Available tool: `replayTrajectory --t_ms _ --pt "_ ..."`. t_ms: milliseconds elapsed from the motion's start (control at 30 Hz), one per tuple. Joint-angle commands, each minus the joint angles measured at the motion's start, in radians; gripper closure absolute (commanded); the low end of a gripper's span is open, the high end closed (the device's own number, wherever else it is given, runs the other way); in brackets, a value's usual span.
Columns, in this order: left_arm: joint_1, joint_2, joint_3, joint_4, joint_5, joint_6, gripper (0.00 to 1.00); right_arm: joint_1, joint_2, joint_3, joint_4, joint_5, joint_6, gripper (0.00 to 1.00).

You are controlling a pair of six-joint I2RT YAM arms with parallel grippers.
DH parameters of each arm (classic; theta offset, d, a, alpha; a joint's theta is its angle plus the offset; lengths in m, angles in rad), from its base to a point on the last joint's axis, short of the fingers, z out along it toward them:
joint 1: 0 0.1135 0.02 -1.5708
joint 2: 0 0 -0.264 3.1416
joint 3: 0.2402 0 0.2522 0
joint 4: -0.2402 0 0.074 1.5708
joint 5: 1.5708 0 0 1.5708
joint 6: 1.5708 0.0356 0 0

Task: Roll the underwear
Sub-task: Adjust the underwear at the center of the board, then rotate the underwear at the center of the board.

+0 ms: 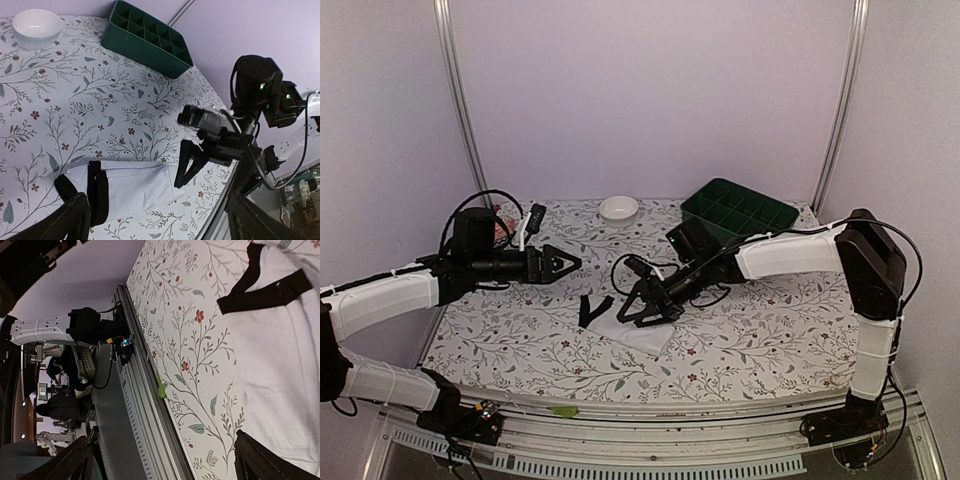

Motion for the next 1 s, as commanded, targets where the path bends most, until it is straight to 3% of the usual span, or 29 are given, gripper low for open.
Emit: replayTrajectory --t_ms 0,333,467,600,667,867,967 --pt "0.019 -0.020 -0.022 -0.005 0.045 -0.001 0.04 0.041 0.122 0.088 -0.032 -0.120 0.061 0.01" --pt "0.032 -0.002 -0.064 -0.006 0.013 -0.022 0.04 0.029 0.319 0.136 -0.017 -0.081 0.108 0.01" --pt "0.035 0.018 -0.089 -0.016 -0.001 -0.031 0.04 0.031 0.273 0.143 -0.003 -0.101 0.121 0.01" --pt "0.035 0.030 -0.073 -0.150 -0.095 0.014 0.05 0.009 0.151 0.176 0.003 -0.068 0.114 0.01" --pt "0.031 0.034 -0.055 -0.223 -0.162 0.031 0.18 -0.020 0.093 0.156 0.002 -0.030 0.107 0.01" --pt "-0.035 0.109 0.017 -0.411 -0.297 0.039 0.82 -0.115 0.030 0.107 -0.187 0.175 -0.017 0.01" --pt "-0.093 0.165 0.066 -0.498 -0.367 0.017 0.89 -0.126 0.061 0.153 -0.316 0.301 -0.120 0.02"
